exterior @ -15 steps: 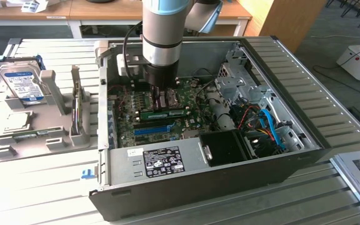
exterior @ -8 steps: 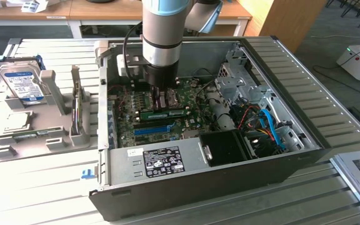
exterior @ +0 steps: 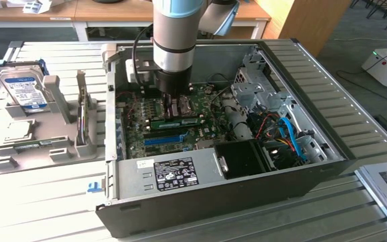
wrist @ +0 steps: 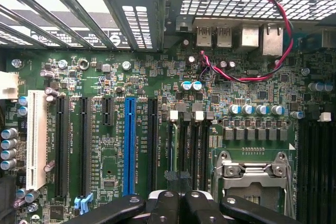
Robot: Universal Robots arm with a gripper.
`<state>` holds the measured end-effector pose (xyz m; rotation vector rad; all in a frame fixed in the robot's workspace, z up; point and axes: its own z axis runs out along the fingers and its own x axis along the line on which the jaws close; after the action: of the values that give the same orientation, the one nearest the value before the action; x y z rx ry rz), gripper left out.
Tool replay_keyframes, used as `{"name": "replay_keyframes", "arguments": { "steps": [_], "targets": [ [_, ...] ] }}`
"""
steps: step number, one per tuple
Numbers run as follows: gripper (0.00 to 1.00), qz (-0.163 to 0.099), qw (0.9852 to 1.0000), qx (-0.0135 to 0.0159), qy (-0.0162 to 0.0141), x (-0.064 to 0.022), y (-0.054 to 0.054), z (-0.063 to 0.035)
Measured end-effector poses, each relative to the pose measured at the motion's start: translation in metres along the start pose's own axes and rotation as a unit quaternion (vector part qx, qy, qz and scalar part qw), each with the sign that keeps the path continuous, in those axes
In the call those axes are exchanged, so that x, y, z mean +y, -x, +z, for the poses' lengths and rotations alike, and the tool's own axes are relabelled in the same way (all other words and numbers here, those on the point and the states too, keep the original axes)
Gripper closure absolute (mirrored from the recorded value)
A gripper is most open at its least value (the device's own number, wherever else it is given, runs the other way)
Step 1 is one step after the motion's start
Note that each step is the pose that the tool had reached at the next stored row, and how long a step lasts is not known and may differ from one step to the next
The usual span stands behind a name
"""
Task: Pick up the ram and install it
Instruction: 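Press down the ram until it locks into place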
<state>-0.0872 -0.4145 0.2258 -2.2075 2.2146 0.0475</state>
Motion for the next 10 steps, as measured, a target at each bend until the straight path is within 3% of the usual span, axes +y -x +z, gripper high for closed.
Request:
{"name": "replay_keyframes", "arguments": {
  "steps": [10],
  "targets": [
    [0.9,0.0,1.0,0.0,0.0,0.0,-0.0001,0.0017]
  ]
}}
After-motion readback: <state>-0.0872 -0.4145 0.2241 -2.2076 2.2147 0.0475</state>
